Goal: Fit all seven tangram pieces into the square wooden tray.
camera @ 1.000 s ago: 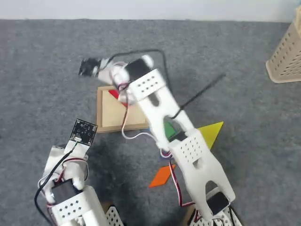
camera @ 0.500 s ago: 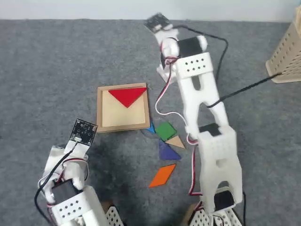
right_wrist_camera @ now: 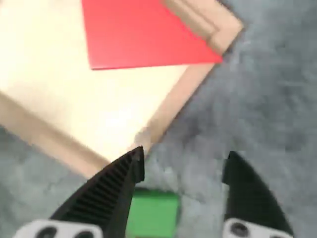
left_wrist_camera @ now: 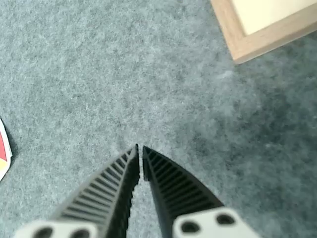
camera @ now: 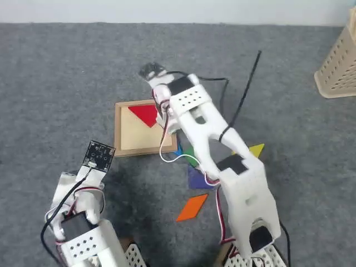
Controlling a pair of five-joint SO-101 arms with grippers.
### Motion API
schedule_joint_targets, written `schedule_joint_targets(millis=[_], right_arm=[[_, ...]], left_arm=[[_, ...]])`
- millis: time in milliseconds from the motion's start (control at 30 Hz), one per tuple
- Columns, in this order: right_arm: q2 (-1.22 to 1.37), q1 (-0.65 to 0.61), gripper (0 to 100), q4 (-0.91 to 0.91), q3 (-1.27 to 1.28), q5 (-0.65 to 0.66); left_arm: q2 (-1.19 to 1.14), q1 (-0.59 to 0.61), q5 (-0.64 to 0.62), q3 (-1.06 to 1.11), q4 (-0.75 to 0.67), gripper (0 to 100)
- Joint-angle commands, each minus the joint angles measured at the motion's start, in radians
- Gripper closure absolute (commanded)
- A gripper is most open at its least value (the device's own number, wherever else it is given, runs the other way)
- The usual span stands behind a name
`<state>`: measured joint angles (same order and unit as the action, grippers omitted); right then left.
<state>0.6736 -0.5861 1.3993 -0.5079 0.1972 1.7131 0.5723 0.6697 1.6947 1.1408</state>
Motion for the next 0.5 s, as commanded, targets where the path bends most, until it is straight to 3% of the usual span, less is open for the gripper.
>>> schedule_joint_targets(millis=[0, 267, 467], right_arm=[[0.008, -0.007, 72.4, -0.059, -0.008, -0.015], [0.09, -0.002, 73.9, -0.12, -0.008, -0.015], [0.108, 0.042, 94.6, -0.151, -0.009, -0.026]], left_arm=[[-0.003, 0.008, 0.015, -0.004, 0.003, 99], [-0.003, 0.008, 0.015, -0.004, 0.003, 99], [-0.003, 0.008, 0.015, -0.004, 0.003, 99]])
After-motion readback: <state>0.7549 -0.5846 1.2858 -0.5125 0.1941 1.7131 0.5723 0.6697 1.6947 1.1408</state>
